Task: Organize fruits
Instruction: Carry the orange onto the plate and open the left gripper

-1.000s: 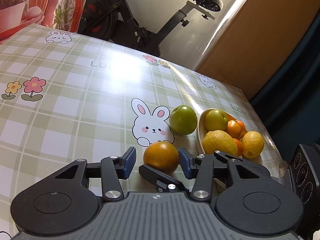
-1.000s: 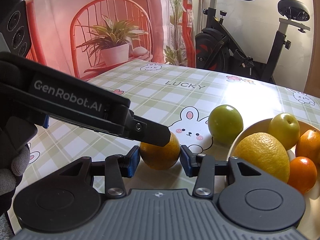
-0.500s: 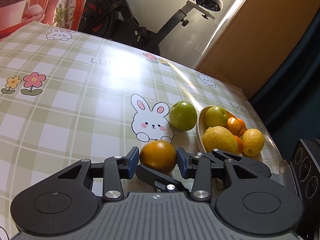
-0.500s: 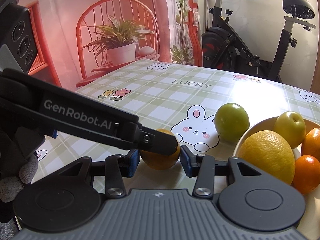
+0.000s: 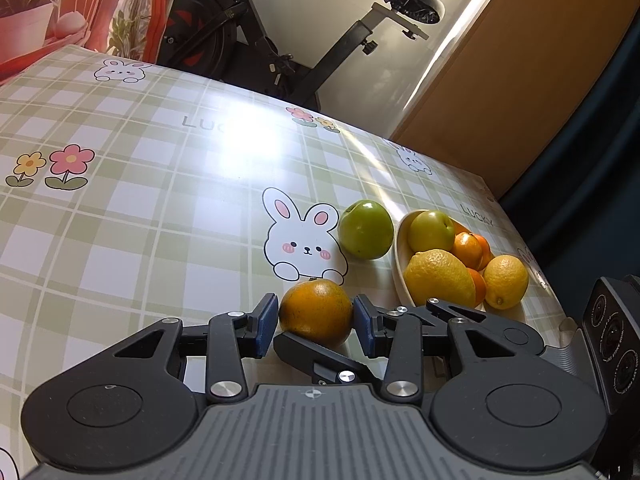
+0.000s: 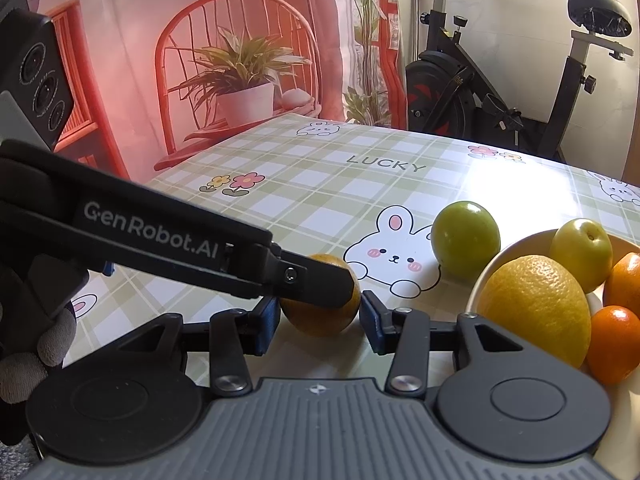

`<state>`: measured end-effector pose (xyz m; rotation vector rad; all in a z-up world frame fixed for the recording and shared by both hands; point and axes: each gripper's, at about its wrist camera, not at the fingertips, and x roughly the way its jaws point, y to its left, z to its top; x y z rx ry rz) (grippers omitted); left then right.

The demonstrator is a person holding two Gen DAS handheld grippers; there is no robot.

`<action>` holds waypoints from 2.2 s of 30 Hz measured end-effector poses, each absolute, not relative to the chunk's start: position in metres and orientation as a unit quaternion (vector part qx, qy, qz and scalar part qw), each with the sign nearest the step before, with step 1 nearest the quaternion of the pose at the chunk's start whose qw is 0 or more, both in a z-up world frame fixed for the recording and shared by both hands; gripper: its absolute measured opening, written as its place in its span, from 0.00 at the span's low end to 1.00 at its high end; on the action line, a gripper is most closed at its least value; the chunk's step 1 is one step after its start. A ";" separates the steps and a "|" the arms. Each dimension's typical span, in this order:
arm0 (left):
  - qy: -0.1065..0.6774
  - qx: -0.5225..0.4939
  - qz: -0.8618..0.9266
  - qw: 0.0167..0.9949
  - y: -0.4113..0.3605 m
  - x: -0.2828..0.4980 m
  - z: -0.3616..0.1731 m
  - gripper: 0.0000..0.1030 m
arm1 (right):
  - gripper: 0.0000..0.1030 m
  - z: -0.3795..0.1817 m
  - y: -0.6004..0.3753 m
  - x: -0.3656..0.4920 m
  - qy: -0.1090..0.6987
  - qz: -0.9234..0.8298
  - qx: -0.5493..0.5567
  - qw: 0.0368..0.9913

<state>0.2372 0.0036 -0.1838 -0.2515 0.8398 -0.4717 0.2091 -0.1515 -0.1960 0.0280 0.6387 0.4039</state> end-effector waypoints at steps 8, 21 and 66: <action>0.386 -0.108 -0.231 0.886 -0.006 0.225 -0.169 0.42 | 0.45 -0.193 -0.157 0.195 0.280 0.194 0.021 0.940; 0.351 -0.050 -0.290 0.889 -0.075 0.204 -0.137 0.41 | 0.45 -0.162 -0.201 0.146 0.221 0.132 0.081 0.963; 0.381 0.027 -0.323 0.866 -0.157 0.218 -0.155 0.42 | 0.46 -0.183 -0.275 0.133 0.253 0.028 0.152 0.955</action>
